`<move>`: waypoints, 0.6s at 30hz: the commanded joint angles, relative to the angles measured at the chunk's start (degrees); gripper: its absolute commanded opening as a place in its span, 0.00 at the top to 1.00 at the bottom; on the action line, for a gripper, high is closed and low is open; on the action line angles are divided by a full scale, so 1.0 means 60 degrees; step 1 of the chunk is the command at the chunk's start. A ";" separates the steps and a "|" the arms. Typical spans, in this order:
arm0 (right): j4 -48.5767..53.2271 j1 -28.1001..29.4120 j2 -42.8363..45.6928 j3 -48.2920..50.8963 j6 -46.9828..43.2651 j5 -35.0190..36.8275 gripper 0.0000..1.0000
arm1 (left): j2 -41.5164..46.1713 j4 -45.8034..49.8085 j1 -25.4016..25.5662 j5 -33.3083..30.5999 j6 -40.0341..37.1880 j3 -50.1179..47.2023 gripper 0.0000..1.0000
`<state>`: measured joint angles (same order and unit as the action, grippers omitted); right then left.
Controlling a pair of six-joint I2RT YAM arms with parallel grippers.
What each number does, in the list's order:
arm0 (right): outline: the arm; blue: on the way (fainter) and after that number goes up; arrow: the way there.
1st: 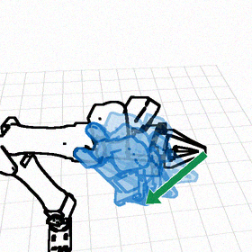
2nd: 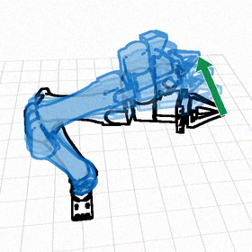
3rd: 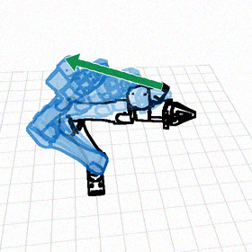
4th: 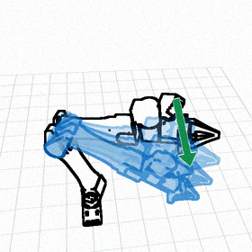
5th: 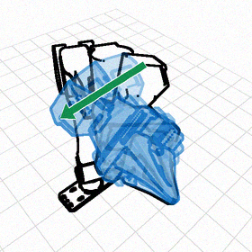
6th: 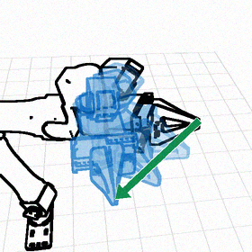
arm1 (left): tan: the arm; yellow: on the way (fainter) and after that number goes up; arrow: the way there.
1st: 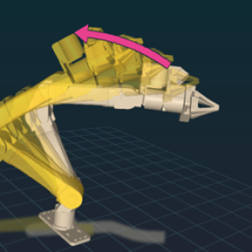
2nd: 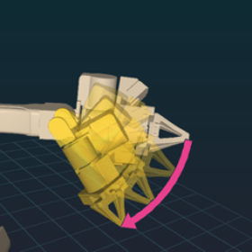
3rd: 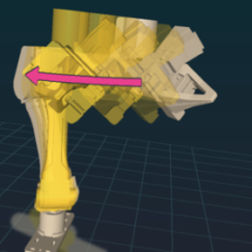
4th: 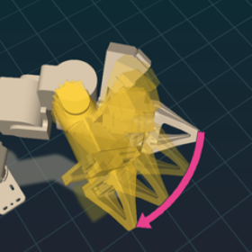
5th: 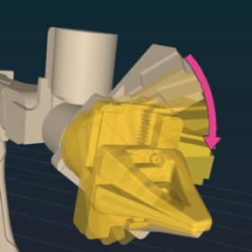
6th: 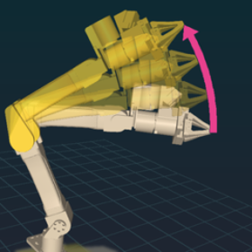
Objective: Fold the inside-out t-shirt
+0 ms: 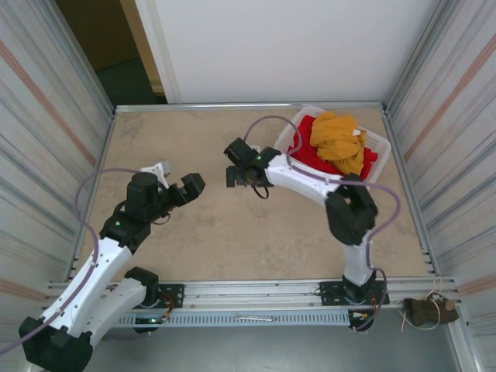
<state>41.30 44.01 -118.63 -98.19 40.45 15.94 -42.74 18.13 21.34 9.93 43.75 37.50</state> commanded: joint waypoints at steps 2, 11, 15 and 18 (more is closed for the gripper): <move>0.1788 -0.1509 -0.1438 -0.2262 -0.0136 0.1372 0.01 | 0.0455 0.0443 -0.0094 0.0241 0.0112 -0.0332 0.01; 0.3388 -0.4081 -0.3666 -0.6730 -0.0045 0.0707 0.00 | 0.0746 0.0311 -0.0156 0.0437 0.0291 -0.1033 0.01; 0.2693 -0.4137 -0.2606 -0.6491 -0.1009 -0.0990 0.01 | 0.0623 0.0024 -0.0180 0.0486 0.0249 -0.1281 0.01; 0.1584 -0.4465 -0.0897 -0.5193 -0.1262 -0.0929 0.00 | 0.0310 -0.0393 -0.0188 0.0760 0.0289 -0.1415 0.01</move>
<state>54.35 16.56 -134.15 -132.79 36.49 14.15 -39.77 19.18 20.58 12.43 45.12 29.89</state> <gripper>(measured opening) 0.997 0.986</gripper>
